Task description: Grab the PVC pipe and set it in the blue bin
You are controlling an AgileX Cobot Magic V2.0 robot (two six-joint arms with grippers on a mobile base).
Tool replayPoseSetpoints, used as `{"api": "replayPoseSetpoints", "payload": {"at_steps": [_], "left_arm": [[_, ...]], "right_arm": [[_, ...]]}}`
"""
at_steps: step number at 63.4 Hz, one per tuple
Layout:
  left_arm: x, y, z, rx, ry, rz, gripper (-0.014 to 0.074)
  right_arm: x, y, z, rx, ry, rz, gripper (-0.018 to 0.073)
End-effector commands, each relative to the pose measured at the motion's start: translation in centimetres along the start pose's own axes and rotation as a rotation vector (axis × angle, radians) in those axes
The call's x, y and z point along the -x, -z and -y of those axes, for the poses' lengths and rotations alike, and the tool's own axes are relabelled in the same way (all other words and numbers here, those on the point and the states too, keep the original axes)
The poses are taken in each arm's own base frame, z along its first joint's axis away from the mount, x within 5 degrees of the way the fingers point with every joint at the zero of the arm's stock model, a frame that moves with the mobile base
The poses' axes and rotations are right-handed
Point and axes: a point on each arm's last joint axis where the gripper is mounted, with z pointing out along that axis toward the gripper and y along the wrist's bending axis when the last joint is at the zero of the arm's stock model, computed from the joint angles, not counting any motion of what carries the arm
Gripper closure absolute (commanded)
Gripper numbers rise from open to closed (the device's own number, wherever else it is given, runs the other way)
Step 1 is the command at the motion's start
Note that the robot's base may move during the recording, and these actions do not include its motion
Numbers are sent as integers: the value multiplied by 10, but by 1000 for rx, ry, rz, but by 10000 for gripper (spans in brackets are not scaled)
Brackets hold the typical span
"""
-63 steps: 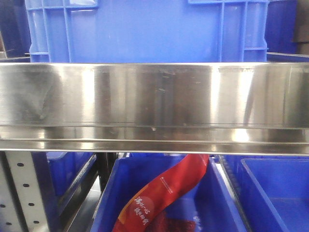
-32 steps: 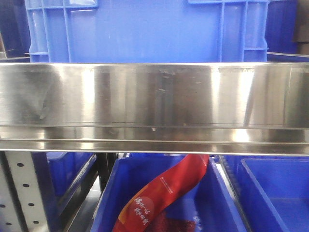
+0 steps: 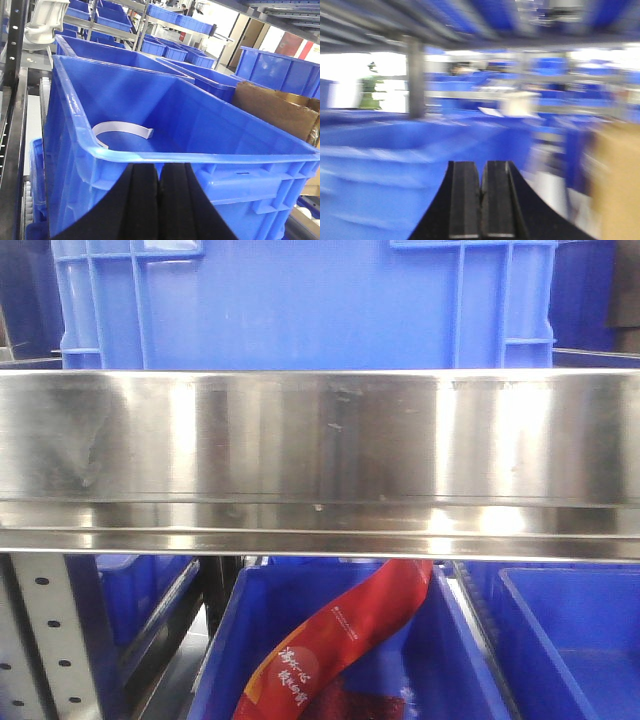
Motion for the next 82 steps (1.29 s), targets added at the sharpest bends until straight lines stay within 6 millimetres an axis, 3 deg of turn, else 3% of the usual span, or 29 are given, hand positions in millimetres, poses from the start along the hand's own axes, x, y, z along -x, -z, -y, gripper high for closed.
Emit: {"api": "replayPoseSetpoints", "payload": {"at_steps": [1, 10, 16, 31, 36, 40, 43, 51, 82], "left_arm": [[2, 1, 1, -9, 5, 21, 707], [2, 1, 1, -9, 5, 21, 707], [2, 1, 1, -9, 5, 21, 707], [2, 1, 1, -9, 5, 27, 707], [2, 1, 1, -9, 5, 27, 707], [2, 1, 1, -9, 5, 27, 707], [2, 1, 1, -9, 5, 27, 707], [3, 1, 1, -9, 5, 29, 707], [3, 1, 1, -9, 5, 29, 707]], "right_arm": [[-19, 13, 5, -75, 18, -54, 721], [-50, 30, 5, -124, 19, -239, 721], [-61, 38, 7, -150, 48, -248, 721], [-73, 31, 17, -217, 114, 11, 721], [-86, 31, 19, -220, 97, 23, 721], [-85, 31, 18, -206, 36, 48, 721], [-92, 31, 17, -184, 4, -27, 721], [-93, 30, 13, -124, 76, -39, 721], [-101, 31, 13, -114, 69, -132, 721]]}}
